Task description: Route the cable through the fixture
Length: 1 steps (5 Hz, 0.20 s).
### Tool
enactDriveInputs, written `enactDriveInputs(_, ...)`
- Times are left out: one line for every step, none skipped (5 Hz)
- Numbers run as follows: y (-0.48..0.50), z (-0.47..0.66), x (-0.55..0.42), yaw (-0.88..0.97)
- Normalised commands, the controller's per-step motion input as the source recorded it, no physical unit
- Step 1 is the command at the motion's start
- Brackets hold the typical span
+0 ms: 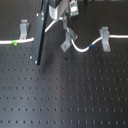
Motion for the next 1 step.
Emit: enactDriveInputs(-0.050,0.05,-0.032,-0.01)
